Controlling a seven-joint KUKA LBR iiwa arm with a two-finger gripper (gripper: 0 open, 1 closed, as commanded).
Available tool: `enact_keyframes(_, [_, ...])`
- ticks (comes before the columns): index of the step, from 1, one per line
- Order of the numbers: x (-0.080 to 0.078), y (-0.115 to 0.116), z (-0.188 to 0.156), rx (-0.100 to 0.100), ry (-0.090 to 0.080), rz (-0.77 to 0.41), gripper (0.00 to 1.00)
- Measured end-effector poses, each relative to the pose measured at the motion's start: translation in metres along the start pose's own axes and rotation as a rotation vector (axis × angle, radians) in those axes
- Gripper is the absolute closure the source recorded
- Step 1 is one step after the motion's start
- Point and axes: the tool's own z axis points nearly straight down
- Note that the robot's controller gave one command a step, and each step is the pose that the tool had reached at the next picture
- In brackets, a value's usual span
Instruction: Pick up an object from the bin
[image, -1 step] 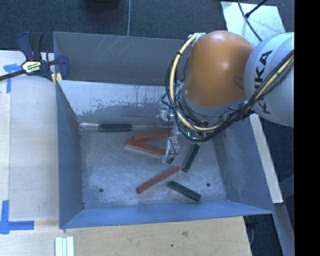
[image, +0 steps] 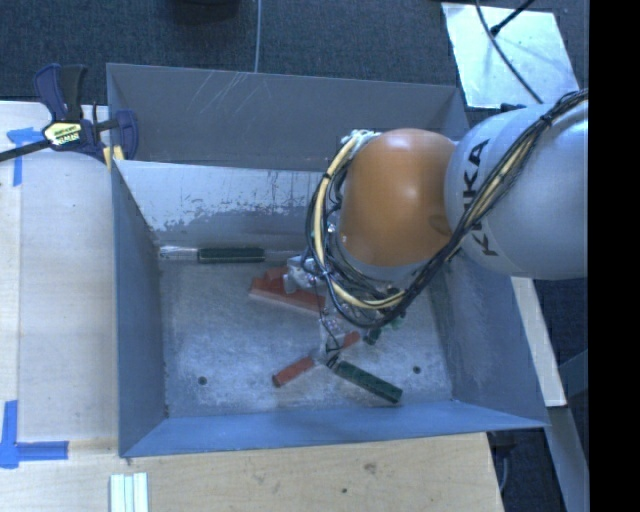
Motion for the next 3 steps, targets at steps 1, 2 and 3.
enact_keyframes(1, [-0.067, -0.05, 0.097, 0.001, -0.006, 0.099, 0.0])
enact_keyframes(2, [-0.068, -0.048, 0.093, 0.0, -0.008, 0.098, 1.0])
enact_keyframes(3, [-0.057, -0.017, -0.051, 0.001, -0.014, 0.032, 1.0])
